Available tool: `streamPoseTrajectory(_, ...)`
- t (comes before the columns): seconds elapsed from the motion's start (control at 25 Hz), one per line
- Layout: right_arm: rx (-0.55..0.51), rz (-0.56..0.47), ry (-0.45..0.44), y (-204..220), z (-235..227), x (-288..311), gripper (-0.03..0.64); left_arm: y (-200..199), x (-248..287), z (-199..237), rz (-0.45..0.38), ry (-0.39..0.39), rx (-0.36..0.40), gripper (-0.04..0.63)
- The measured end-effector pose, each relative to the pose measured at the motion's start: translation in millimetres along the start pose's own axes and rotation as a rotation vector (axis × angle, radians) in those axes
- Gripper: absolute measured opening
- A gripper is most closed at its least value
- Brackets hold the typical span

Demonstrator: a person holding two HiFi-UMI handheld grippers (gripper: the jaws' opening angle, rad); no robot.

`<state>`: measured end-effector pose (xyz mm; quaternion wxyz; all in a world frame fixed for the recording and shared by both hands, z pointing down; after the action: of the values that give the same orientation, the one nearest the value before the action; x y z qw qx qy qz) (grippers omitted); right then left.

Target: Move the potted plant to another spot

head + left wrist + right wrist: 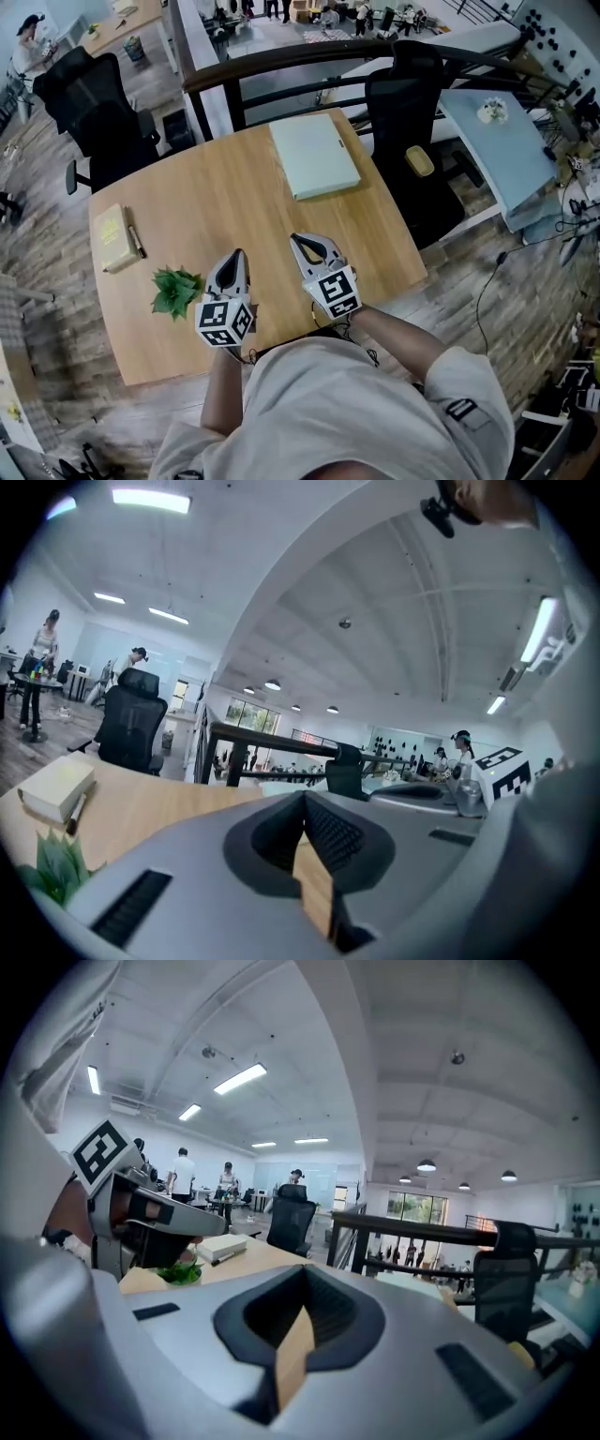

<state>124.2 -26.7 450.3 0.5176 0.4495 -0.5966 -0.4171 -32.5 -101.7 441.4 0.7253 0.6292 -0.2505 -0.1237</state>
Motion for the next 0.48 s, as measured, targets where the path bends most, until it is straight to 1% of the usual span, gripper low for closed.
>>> streamPoseTrajectory(0.16, 0.009, -0.101, -0.004, -38.3, -5.8, -8.0, 0.003, -41.7, -4.5, -8.3, -0.078, -0.039, 0.072, 0.012)
streamPoseTrajectory(0.28, 0.011, -0.169, 0.011, -63.7, -10.3, -16.1, 0.003, -68.1, -10.0, -12.3, -0.122, -0.072, 0.106, 0.012)
streamPoseTrajectory(0.48, 0.013, -0.253, 0.008, -95.4, -11.3, -32.5, 0.003, -93.2, -17.3, -27.7, -0.165, -0.084, 0.156, 0.012)
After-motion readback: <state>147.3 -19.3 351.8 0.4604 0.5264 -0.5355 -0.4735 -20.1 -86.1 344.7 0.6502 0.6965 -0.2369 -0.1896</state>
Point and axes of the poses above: the fingertips, and each gripper's own axes: x forward along the fingers, z to its left, y out of its underside, the point moved 5 cm from there along -x, backward along the fingers, and after that the axes turned 12 degrees about x, right-handed, at the moved point
